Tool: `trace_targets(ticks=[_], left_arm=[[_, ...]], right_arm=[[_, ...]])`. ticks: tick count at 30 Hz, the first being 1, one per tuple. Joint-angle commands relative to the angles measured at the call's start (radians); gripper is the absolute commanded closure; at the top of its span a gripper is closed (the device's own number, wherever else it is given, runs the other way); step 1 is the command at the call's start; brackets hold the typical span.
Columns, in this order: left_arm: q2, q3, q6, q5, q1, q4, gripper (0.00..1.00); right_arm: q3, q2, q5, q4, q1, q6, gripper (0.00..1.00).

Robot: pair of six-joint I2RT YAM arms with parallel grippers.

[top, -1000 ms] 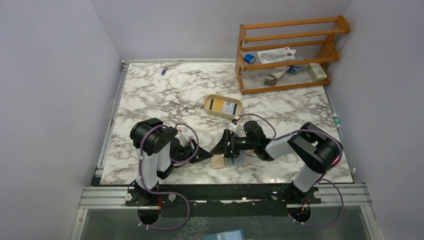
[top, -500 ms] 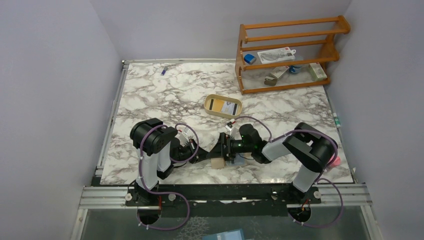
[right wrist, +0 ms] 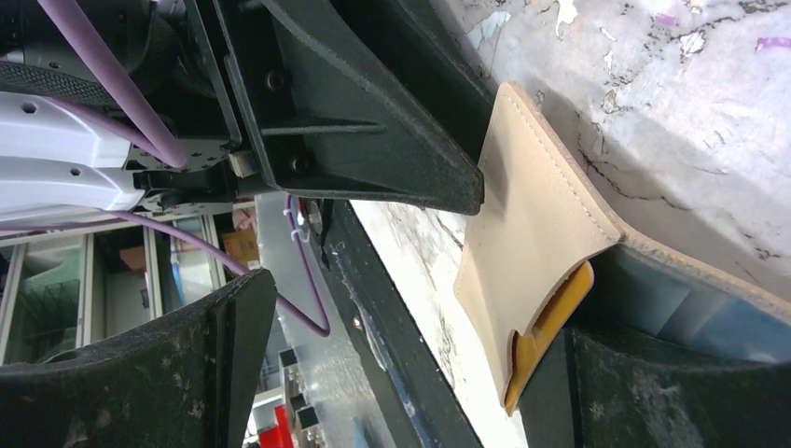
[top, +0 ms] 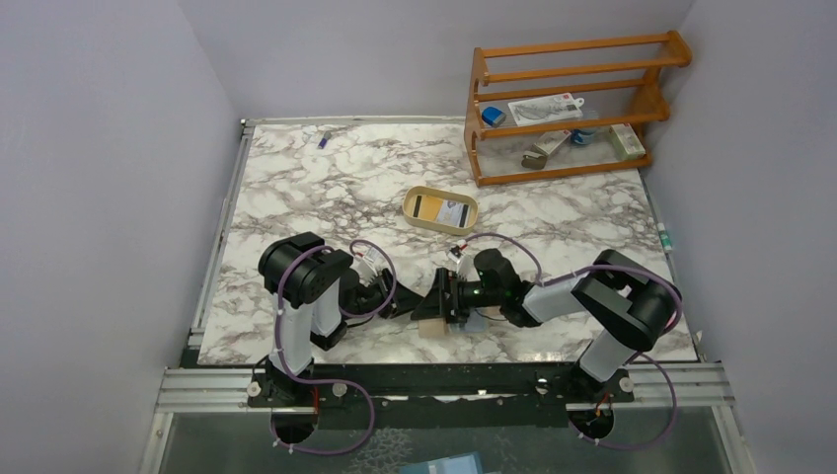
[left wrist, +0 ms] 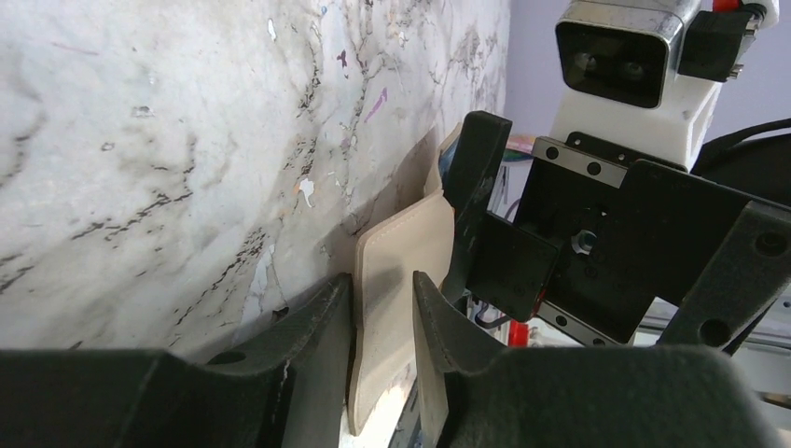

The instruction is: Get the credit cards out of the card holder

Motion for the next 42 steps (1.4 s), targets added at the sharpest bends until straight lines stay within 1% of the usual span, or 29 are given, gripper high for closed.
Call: trace_targets(ticks=[1, 3, 4, 6, 7, 11, 19, 28, 37, 42], left_arm=[[0.073, -0.031, 0.112, -0.142, 0.002, 0.250, 0.67], [0.075, -0.033, 0.113, -0.144, 0.002, 0.250, 0.71], [0.075, -0.035, 0.114, -0.144, 0.002, 0.250, 0.75], [0.076, -0.034, 0.115, -0.142, 0.002, 0.251, 0.89], [0.077, -0.032, 0.115, -0.140, 0.002, 0.250, 0.94], [0.081, -0.023, 0.113, -0.130, 0.002, 0.249, 1.00], [0.059, -0.034, 0.113, -0.150, 0.001, 0.251, 1.00], [-0.005, -0.049, 0.146, -0.174, 0.002, 0.250, 1.00], [-0.003, -0.055, 0.148, -0.181, 0.010, 0.251, 1.00], [0.021, -0.041, 0.143, -0.152, 0.020, 0.250, 1.00]], right_arm=[[-0.025, -0.021, 0.007, -0.112, 0.011, -0.042, 0.08], [-0.031, -0.031, 0.011, -0.119, 0.010, -0.045, 0.08], [-0.034, -0.034, 0.012, -0.123, 0.007, -0.047, 0.08], [-0.038, -0.036, 0.012, -0.125, 0.003, -0.049, 0.08], [-0.038, -0.035, 0.010, -0.125, 0.003, -0.051, 0.08], [-0.026, -0.023, 0.003, -0.116, 0.000, -0.049, 0.07], [-0.009, -0.011, -0.010, -0.096, 0.000, -0.040, 0.07], [-0.019, -0.007, -0.026, -0.062, 0.000, -0.025, 0.07], [-0.028, -0.067, -0.014, -0.132, -0.015, -0.050, 0.07], [-0.049, -0.084, -0.032, -0.116, -0.034, -0.046, 0.07]])
